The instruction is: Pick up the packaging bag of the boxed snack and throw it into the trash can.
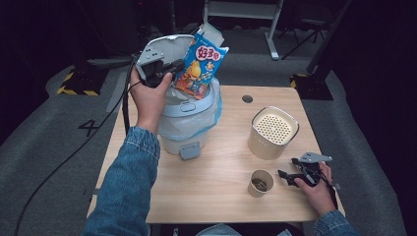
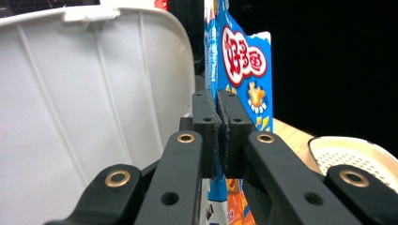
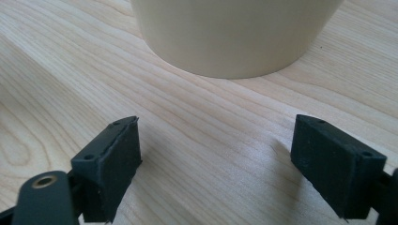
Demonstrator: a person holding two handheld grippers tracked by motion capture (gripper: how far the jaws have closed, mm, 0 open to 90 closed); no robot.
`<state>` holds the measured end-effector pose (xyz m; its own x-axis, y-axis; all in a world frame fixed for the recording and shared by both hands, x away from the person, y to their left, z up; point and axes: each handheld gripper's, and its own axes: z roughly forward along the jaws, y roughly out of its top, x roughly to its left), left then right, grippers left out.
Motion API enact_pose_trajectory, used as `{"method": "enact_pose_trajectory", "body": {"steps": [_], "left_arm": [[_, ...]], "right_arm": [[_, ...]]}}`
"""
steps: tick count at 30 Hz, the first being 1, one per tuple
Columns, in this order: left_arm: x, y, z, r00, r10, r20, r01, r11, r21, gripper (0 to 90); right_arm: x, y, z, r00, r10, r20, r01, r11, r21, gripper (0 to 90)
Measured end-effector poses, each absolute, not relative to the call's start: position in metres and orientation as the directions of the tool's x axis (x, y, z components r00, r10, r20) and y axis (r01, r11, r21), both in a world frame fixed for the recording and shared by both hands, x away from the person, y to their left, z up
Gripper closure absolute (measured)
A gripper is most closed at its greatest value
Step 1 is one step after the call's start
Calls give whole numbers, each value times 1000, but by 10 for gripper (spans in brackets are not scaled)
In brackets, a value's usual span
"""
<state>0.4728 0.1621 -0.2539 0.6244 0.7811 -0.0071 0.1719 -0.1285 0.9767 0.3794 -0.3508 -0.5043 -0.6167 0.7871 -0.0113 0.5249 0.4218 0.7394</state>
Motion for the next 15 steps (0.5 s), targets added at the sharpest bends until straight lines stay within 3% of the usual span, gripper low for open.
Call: {"method": "enact_pose_trajectory", "body": {"steps": [6, 10, 12, 13, 15], "left_arm": [[472, 166, -258, 626, 780, -24, 211, -139, 968, 844], [469, 169, -262, 634, 771, -66, 256, -129, 958, 773], [467, 169, -263, 625, 779, -54, 261, -144, 954, 574], [462, 170, -262, 614, 789, -38, 252, -149, 956, 377], [456, 171, -260, 612, 791, -26, 243, -156, 958, 330]], "right_arm": [[379, -351, -504, -617, 787, -11, 525, 422, 740, 163], [379, -351, -504, -617, 787, -11, 525, 422, 739, 163], [379, -351, -504, -616, 787, -11, 525, 421, 739, 163], [379, -351, -504, -617, 787, -11, 525, 421, 739, 163], [379, -351, -504, -617, 787, -11, 525, 422, 740, 163]]}}
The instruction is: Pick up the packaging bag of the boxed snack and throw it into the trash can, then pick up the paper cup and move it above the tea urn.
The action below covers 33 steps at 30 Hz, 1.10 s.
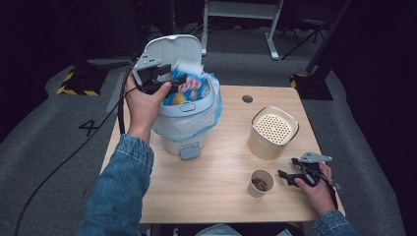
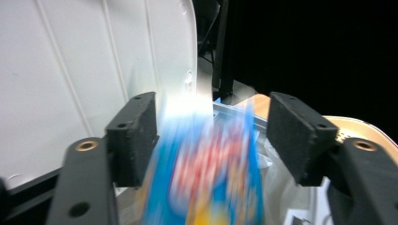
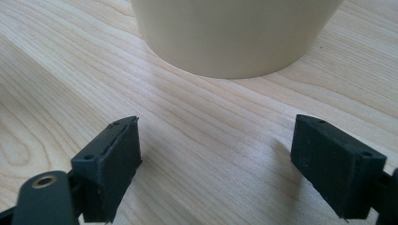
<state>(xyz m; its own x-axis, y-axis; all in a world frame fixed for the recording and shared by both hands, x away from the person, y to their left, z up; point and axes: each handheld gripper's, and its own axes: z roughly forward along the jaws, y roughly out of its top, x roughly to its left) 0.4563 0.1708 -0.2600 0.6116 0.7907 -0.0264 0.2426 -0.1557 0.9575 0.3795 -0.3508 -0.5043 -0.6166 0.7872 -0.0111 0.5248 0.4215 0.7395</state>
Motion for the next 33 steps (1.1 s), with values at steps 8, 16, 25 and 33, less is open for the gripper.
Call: {"method": "enact_pose_trajectory", "body": {"steps": [8, 16, 25, 33], "left_arm": [[433, 174, -258, 632, 774, 50, 234, -252, 939, 291], [399, 179, -266, 706, 706, 51, 238, -305, 922, 288], [362, 188, -287, 758, 652, 17, 255, -321, 912, 291], [331, 185, -323, 786, 619, -1, 257, -325, 910, 312]], "right_arm": [[379, -351, -504, -617, 787, -11, 525, 421, 739, 162], [380, -351, -504, -617, 787, -9, 526, 421, 739, 163], [380, -351, -504, -617, 787, -9, 526, 421, 739, 163], [375, -348, -501, -638, 769, -30, 503, 447, 740, 234]]}}
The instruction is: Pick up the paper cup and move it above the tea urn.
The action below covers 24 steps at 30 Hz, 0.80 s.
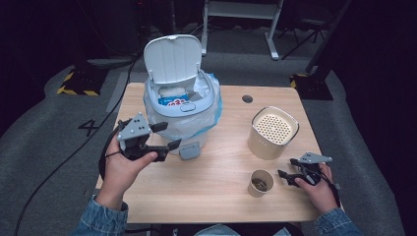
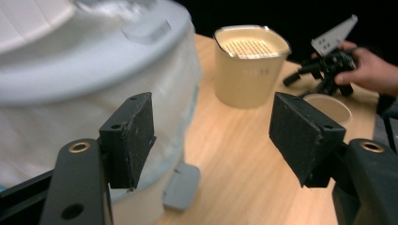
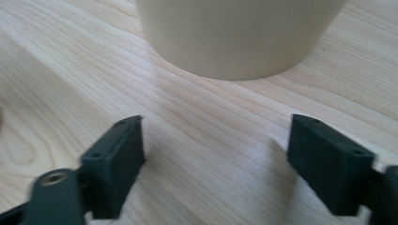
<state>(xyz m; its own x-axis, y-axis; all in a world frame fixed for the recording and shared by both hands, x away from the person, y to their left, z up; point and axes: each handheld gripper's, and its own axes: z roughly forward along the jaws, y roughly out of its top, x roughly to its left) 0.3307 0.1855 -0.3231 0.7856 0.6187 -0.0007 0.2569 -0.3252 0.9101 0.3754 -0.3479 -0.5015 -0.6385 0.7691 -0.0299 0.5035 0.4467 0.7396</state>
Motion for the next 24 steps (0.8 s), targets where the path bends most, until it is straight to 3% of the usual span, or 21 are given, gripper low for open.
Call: {"method": "enact_pose_trajectory", "body": {"steps": [5, 11, 24], "left_arm": [[322, 179, -350, 795, 606, 19, 272, -385, 882, 308], [322, 177, -384, 808, 588, -24, 320, -405, 856, 314], [334, 183, -448, 775, 630, -50, 438, -478, 761, 322]], "right_arm": [[366, -340, -495, -685, 727, -39, 480, 491, 727, 238], [355, -336, -488, -736, 676, -26, 451, 518, 726, 250], [334, -320, -485, -838, 546, 19, 385, 566, 729, 221]]}}
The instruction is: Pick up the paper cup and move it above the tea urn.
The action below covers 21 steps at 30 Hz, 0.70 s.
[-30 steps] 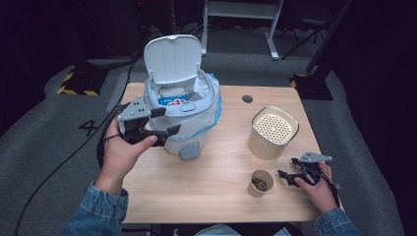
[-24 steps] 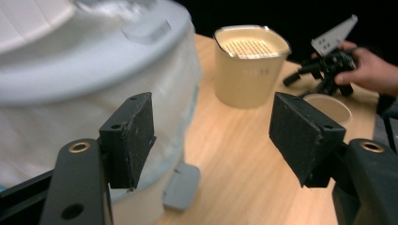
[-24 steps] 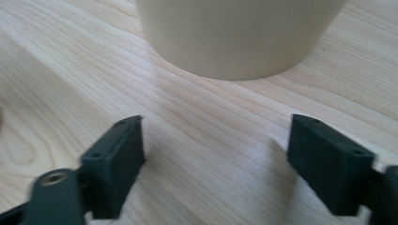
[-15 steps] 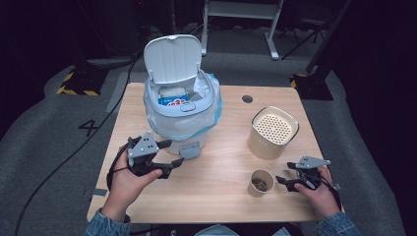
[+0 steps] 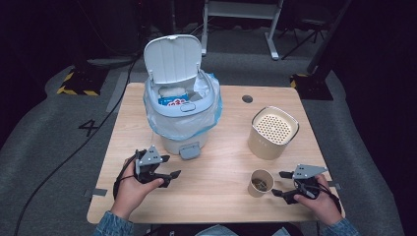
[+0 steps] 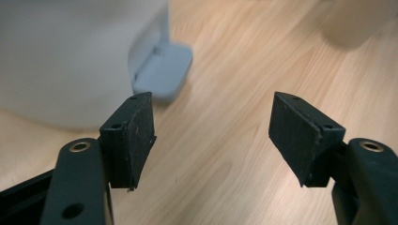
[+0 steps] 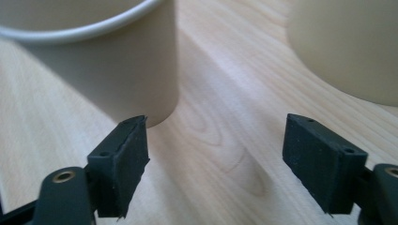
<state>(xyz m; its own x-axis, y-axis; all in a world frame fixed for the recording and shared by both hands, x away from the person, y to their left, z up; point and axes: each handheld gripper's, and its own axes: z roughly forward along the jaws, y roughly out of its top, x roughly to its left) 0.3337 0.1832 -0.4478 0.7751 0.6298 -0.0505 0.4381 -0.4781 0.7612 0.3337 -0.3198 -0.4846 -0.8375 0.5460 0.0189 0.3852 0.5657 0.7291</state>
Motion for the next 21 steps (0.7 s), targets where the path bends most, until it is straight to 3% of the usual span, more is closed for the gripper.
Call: {"method": "enact_pose_trajectory", "body": {"steps": [12, 21], "left_arm": [[338, 180, -483, 757, 651, -54, 501, -526, 688, 353], [342, 181, -497, 754, 655, -47, 510, -539, 670, 342]], "right_arm": [[325, -293, -485, -895, 444, 42, 314, 562, 765, 191], [328, -276, -492, -899, 432, 66, 299, 498, 814, 240]]}}
